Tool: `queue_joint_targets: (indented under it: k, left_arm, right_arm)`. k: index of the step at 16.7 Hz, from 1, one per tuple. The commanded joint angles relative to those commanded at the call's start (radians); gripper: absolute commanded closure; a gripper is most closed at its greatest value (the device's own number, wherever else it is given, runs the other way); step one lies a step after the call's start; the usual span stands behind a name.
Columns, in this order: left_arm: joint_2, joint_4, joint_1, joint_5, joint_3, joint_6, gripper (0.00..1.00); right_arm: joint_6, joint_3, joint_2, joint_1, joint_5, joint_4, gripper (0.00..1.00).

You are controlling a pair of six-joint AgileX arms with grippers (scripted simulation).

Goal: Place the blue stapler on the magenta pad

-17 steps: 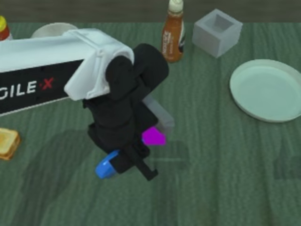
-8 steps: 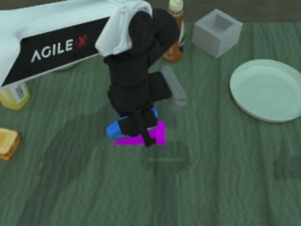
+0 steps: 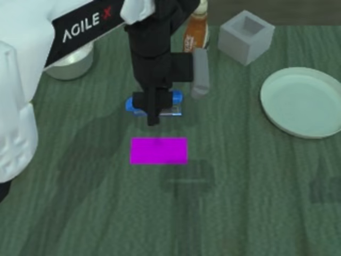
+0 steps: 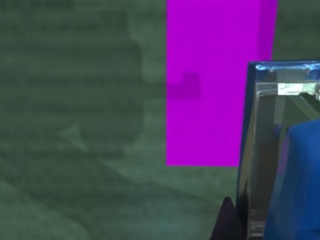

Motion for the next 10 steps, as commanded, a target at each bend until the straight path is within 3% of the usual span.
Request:
queue_joint_targets:
  k: [6,10]
  left_arm:
    - [0.002,0.003,-0.001,-0.001,0.006,0.011,1.0]
    - [0.022,0.117,0.012,-0.001,-0.084,0.002,1.0]
  right_arm:
    - [0.0,0.0,0.0,0.0,0.0,0.0,0.0]
    - [0.0,0.0,0.0,0.0,0.0,0.0,0.0]
